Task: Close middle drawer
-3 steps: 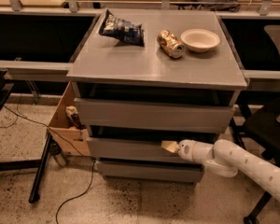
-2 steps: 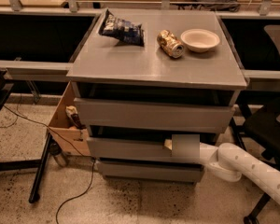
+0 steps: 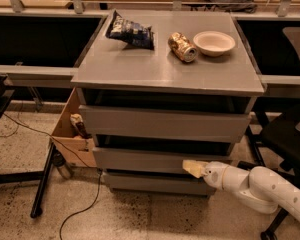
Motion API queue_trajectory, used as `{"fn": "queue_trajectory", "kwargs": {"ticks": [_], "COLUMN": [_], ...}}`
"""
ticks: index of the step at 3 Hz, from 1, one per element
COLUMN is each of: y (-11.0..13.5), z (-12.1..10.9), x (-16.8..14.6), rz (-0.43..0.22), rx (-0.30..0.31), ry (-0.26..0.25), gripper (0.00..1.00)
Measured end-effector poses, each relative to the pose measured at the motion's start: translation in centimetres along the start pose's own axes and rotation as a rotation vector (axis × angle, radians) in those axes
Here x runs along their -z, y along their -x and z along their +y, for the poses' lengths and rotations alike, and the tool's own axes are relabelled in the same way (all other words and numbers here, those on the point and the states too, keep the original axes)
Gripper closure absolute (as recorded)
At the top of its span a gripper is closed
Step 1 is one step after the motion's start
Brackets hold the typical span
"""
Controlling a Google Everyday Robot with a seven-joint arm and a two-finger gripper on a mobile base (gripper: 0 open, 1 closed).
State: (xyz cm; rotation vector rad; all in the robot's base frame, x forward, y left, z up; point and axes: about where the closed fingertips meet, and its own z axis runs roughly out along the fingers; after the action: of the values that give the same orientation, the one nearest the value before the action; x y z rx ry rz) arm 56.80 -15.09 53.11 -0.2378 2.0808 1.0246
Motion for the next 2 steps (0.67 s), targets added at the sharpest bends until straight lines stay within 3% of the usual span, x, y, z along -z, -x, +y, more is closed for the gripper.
{"fn": "queue_trajectory", "kwargs": {"ticks": [2], "y": [-3.7], "z": [3.9], "x": [6.2], "rz": [0.047], "rx": [0.132], "ry": [0.03], "gripper": [1.0]}}
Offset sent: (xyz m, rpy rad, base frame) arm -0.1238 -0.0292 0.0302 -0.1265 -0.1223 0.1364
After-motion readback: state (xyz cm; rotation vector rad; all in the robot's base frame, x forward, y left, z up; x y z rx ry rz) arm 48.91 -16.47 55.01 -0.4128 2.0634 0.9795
